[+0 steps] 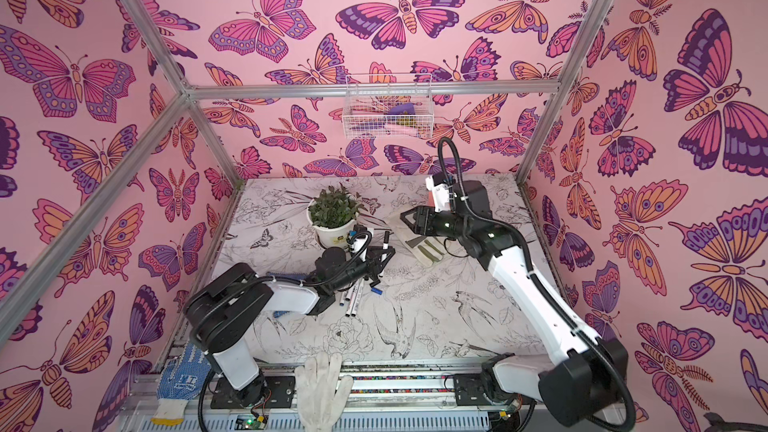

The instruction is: Insert the pens into the pen caps

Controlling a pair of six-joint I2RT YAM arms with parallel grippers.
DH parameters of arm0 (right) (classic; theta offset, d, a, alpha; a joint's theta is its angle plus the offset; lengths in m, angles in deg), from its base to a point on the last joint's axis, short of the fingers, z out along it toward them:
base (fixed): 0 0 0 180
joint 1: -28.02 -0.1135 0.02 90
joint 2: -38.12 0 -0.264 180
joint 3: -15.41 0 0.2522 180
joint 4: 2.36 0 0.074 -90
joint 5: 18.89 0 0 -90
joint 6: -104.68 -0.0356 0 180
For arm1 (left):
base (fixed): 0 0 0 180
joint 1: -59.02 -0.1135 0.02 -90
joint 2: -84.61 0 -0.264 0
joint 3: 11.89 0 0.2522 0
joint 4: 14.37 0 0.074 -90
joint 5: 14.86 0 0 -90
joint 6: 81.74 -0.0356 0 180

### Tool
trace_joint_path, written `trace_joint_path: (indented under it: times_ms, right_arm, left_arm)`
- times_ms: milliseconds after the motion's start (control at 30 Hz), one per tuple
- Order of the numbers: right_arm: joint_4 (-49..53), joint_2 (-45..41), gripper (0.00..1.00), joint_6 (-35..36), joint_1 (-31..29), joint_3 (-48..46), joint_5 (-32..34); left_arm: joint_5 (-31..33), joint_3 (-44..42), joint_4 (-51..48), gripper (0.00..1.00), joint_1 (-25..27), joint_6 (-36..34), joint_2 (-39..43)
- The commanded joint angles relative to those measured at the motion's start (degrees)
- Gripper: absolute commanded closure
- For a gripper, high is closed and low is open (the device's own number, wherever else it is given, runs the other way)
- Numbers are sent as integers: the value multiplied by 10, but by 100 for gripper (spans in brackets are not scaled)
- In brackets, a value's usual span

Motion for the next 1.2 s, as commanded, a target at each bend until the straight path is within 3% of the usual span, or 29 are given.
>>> trace_joint_path:
  times_ms: [0,200,467,533,567,600,767,967,1167]
  right_arm:
    - [-2,-25,46,3,2,-11,141]
    - [23,-31,48,6,2,-14,161]
    - [25,-32,49,7,3,-24,161]
    - [24,-32,50,9,3,-24,160]
    - [24,-32,50,10,3,-24,159]
    - [24,-32,51,13,3,-24,157]
    - [22,-31,54,15,2,-25,146]
    - [22,-40,54,13,3,-32,145]
    - [22,-24,54,15,3,-28,118]
  left_arm:
    - [54,71,-26,100,-5,3,-48]
    - [104,246,-233,100,-4,71,-149]
    - [98,359,-320,100,5,89,-234]
    - [96,363,-328,87,7,95,-243]
    - [89,362,-328,67,7,103,-247]
    - [79,363,-328,55,8,108,-249]
    - [43,379,-328,35,14,100,-247]
    - [63,364,-334,25,8,94,-216]
    - [43,395,-363,26,6,104,-246]
